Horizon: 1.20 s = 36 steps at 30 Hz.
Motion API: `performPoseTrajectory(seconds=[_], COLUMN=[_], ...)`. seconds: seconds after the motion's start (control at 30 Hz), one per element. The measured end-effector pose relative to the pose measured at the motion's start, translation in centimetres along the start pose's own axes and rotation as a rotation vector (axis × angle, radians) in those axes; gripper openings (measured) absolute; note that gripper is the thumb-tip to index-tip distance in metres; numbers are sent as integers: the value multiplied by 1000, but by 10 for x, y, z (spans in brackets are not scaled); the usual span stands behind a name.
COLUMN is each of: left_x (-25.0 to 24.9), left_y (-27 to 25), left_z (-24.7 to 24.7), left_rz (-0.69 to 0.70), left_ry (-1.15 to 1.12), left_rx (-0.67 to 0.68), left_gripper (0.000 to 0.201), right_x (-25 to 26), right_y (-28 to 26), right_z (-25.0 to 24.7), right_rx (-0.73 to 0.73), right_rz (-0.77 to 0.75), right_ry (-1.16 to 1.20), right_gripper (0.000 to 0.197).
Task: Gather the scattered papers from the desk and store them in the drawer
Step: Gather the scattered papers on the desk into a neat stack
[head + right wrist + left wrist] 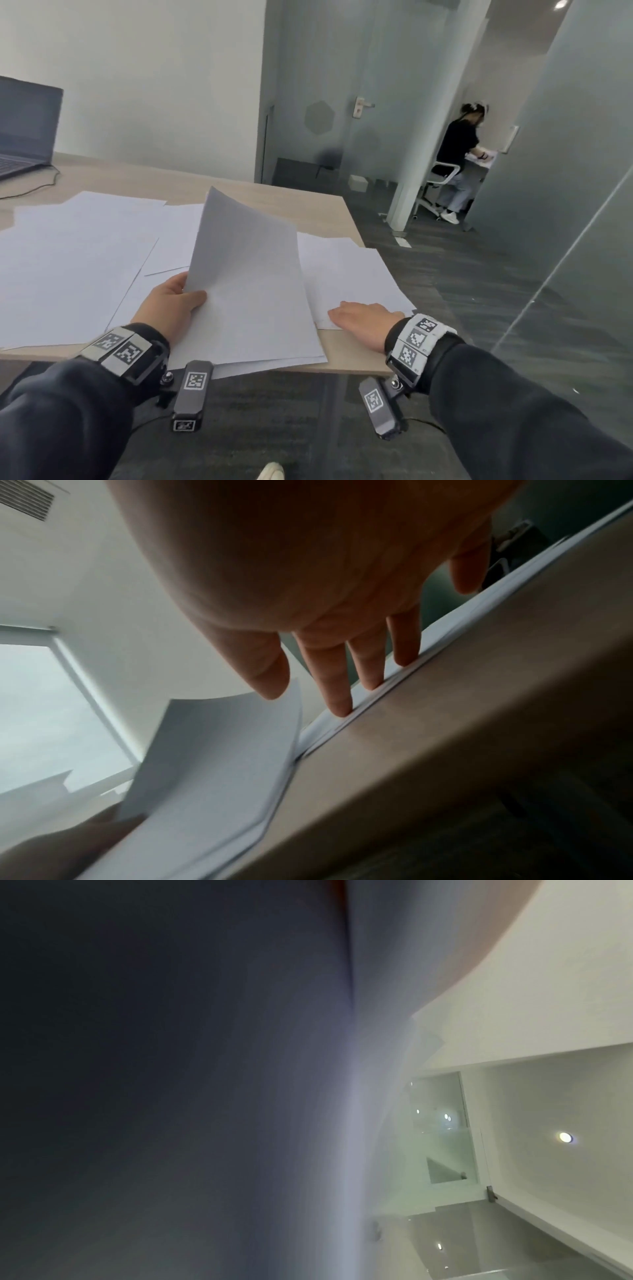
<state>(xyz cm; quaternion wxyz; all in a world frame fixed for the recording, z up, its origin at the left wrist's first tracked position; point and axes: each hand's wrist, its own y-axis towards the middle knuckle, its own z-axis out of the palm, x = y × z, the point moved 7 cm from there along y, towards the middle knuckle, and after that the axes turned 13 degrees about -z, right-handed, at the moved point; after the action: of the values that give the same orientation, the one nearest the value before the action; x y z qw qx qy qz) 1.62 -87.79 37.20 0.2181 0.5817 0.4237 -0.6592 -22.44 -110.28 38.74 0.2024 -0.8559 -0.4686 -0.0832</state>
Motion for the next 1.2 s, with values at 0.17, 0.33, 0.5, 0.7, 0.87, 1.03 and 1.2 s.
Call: performPoseTrajectory(seconds=[0.17, 0.33, 0.5, 0.7, 0.87, 1.03, 1.2], left_x=[-2, 0, 3, -3, 3, 10, 11], left_y=[-1, -3, 3, -3, 4, 10, 5], left_z=[3, 12, 18, 24, 26, 27, 32], left_rz=[-50, -143, -167, -105, -103, -115, -110], left_ry=[55, 124, 218, 407, 408, 375, 345], left_rx=[-11, -7, -54, -81, -31, 21, 59], left_gripper=[34, 26, 30, 25, 28, 31, 31], right_x=[-6, -66, -149, -178, -177, -172, -172], right_y=[-35, -59, -56, -44, -31, -32, -28], right_z=[10, -26, -17, 16, 14, 16, -12], right_rx=[33, -482, -553, -594, -573, -609, -515], right_rz=[-92, 43, 331, 456, 384, 449, 417], right_ry=[-80, 317, 668, 1086, 1005, 1105, 772], right_gripper=[38, 25, 60, 19, 32, 36, 45])
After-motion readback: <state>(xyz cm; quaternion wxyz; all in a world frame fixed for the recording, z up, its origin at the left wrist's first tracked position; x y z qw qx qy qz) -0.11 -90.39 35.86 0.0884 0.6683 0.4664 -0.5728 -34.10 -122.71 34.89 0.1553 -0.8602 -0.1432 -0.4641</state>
